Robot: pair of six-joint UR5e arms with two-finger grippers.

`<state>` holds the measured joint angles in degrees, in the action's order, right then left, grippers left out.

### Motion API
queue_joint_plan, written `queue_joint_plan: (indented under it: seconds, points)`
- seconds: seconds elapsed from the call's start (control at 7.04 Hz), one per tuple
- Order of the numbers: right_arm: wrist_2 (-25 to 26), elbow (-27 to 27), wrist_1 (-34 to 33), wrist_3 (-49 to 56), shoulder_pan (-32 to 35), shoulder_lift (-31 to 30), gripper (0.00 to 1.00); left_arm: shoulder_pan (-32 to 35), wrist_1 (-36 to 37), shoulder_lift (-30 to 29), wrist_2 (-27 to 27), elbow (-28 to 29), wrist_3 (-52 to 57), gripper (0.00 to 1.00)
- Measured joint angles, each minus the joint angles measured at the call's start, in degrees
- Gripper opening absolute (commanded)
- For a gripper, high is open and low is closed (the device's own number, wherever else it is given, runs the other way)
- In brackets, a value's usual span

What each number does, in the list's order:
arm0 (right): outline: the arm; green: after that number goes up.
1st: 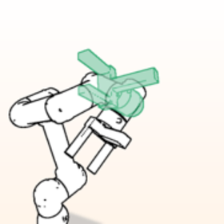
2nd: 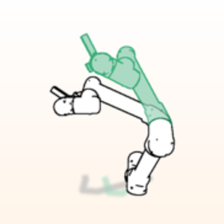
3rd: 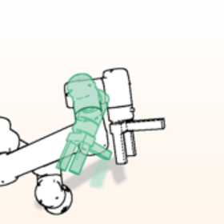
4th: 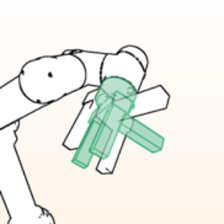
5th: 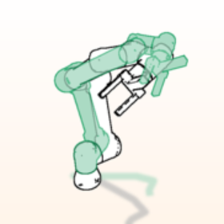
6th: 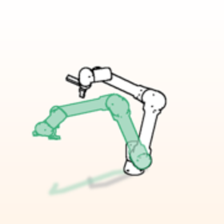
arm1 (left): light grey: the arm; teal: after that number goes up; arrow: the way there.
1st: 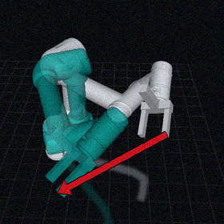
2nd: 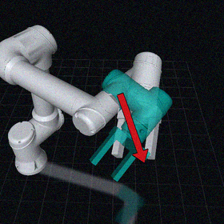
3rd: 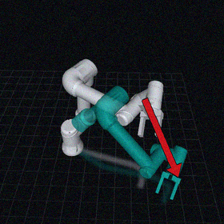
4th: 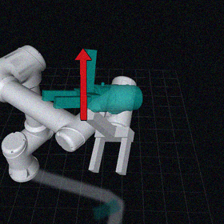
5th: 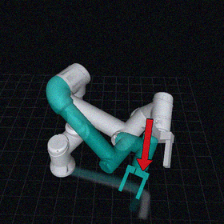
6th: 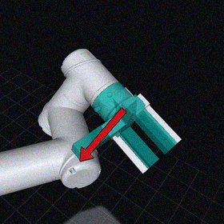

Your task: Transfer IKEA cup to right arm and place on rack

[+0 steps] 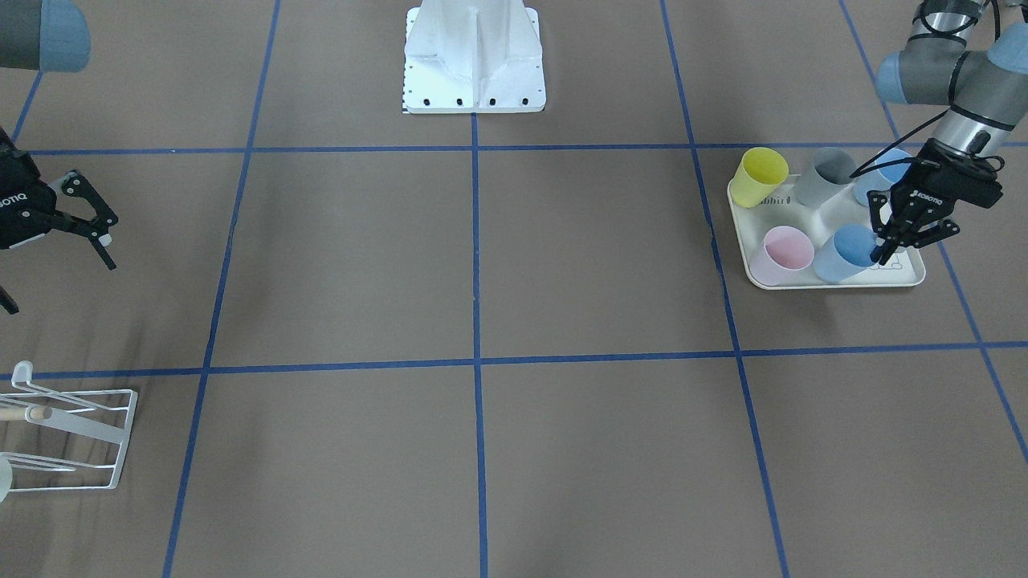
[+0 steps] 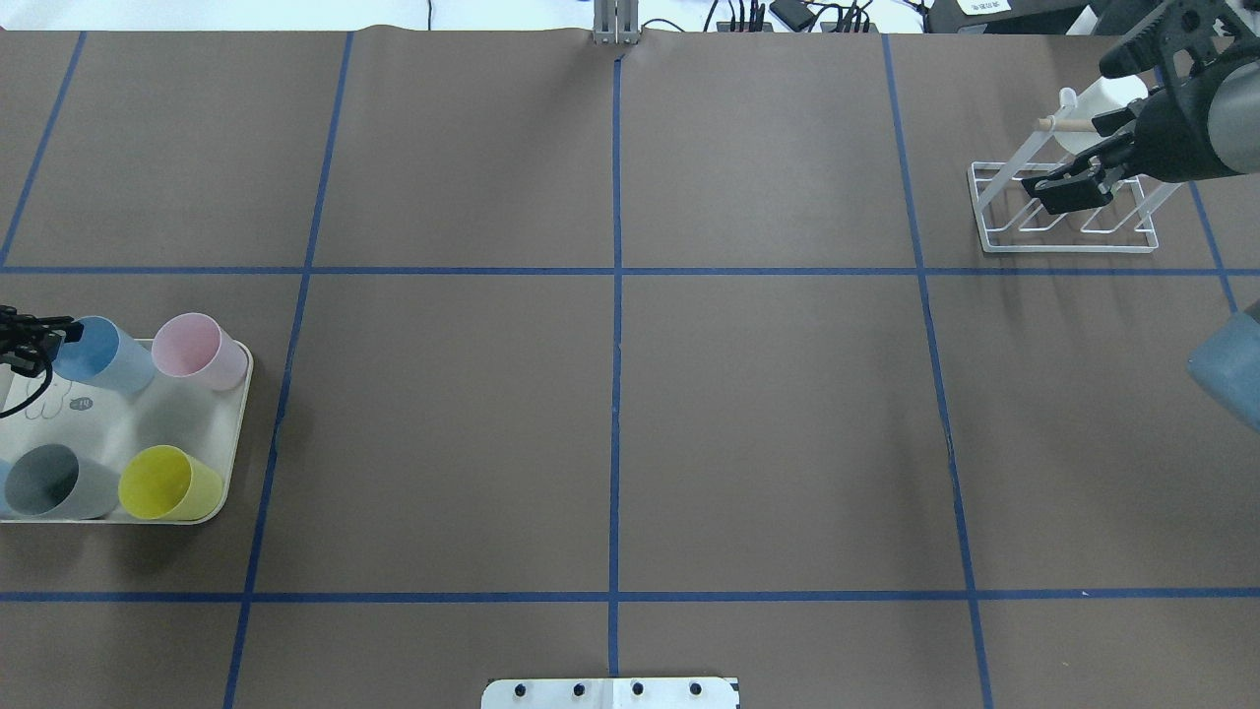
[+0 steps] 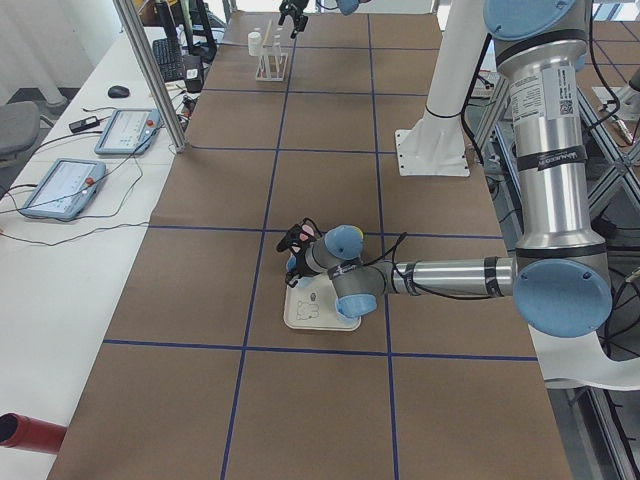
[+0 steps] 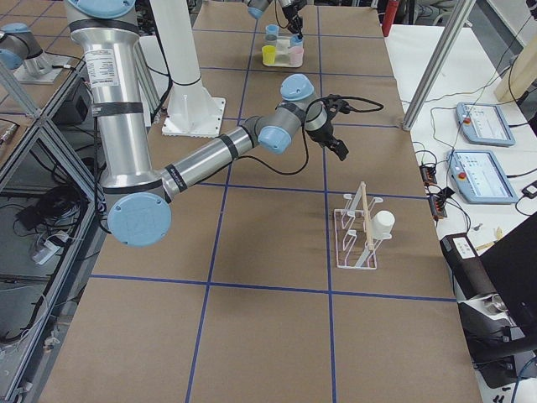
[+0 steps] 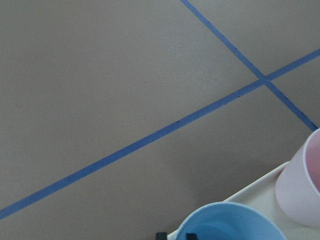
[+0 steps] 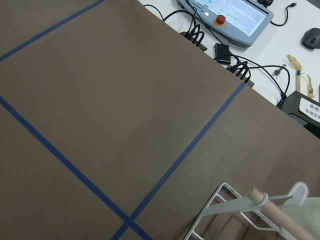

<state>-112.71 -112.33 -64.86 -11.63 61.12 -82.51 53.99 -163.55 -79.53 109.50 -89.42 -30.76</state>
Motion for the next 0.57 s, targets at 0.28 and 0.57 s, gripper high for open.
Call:
queue_joint_plan:
  seconds: [0.28, 0.57]
  points:
    - [-0.17, 0.0, 0.0, -0.28, -0.09, 0.13, 1.0, 0.48, -0.42, 0.35, 3.56, -0.5, 0.27, 0.0]
    - [-0.2, -0.05, 0.35, -0.73, -0.38, 0.74, 1.0, 5.04, -0.57, 0.44, 8.62, -2.17, 0.4, 0.0]
